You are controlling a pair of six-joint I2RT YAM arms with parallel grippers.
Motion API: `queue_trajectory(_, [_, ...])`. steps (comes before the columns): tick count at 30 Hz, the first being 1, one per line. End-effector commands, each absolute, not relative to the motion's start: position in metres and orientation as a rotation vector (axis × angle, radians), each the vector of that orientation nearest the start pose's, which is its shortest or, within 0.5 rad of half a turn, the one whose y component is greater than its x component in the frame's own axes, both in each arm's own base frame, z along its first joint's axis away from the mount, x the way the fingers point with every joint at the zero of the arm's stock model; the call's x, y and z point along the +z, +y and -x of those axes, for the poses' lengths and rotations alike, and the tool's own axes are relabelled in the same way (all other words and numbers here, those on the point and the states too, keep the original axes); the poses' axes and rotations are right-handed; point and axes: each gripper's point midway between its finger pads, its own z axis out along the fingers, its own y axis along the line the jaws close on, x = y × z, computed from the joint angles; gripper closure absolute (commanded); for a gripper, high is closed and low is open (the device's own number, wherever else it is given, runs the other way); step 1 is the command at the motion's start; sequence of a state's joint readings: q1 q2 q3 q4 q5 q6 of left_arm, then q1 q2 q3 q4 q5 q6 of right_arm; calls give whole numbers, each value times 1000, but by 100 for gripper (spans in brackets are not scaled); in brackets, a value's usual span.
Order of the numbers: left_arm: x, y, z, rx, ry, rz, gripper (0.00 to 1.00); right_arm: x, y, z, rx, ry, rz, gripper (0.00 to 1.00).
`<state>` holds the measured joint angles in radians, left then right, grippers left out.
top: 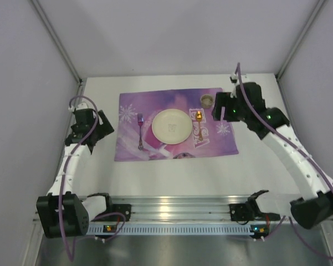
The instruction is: Set the dinner table for one person
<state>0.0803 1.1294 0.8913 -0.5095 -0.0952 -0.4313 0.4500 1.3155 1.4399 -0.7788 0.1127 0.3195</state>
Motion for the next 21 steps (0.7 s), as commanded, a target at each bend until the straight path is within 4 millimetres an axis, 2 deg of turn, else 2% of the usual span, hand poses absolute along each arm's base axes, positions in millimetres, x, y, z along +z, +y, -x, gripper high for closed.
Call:
queue_trajectory(1, [153, 70, -327, 214, 2081, 587, 1, 280, 135, -309, 294, 2073, 79, 20])
queue_trajectory(2, [150, 71, -329, 222, 2064, 562, 1, 276, 132, -304, 299, 2053, 67, 16])
queue_trajectory(3, [147, 70, -332, 234, 2057, 481, 2, 256, 130, -299, 305, 2052, 54, 3])
queue_trajectory(4, [145, 67, -339, 206, 1987, 426, 2, 264, 126, -289, 339, 1994, 45, 0])
queue_trajectory(5, [145, 67, -341, 223, 1955, 358, 2, 265, 126, -287, 362, 1953, 42, 0])
queue_trajectory(6, [145, 66, -343, 223, 1914, 326, 2, 246, 123, -280, 357, 1969, 45, 0])
queue_trajectory(7, [142, 66, -343, 226, 1884, 304, 1, 254, 118, -273, 369, 1916, 33, 0])
queue_trajectory(9, [138, 58, -344, 183, 1808, 259, 1, 253, 113, -266, 367, 1862, 45, 0])
queue_trajectory(10, [127, 45, -344, 113, 1818, 209, 1, 253, 109, -264, 354, 1847, 44, 0])
queue_trajectory(11, [135, 39, -350, 69, 1766, 196, 1, 256, 107, -263, 353, 1824, 42, 0])
queue_trajectory(12, [125, 34, -352, 34, 1783, 187, 1, 250, 106, -261, 338, 1821, 77, 0])
queue_trajectory(14, [118, 26, -356, -16, 1786, 180, 2, 258, 107, -256, 352, 1776, 113, 0])
queue_trajectory(17, [105, 27, -362, -13, 1794, 177, 2, 262, 108, -250, 363, 1760, 141, 0])
queue_trajectory(18, [111, 28, -366, 0, 1757, 160, 1, 268, 109, -249, 372, 1751, 148, 0])
queue_trajectory(19, [99, 28, -366, 2, 1780, 157, 1, 270, 113, -247, 394, 1757, 159, 0])
queue_trajectory(21, [98, 29, -372, 10, 1767, 146, 2, 274, 116, -246, 422, 1775, 150, 0])
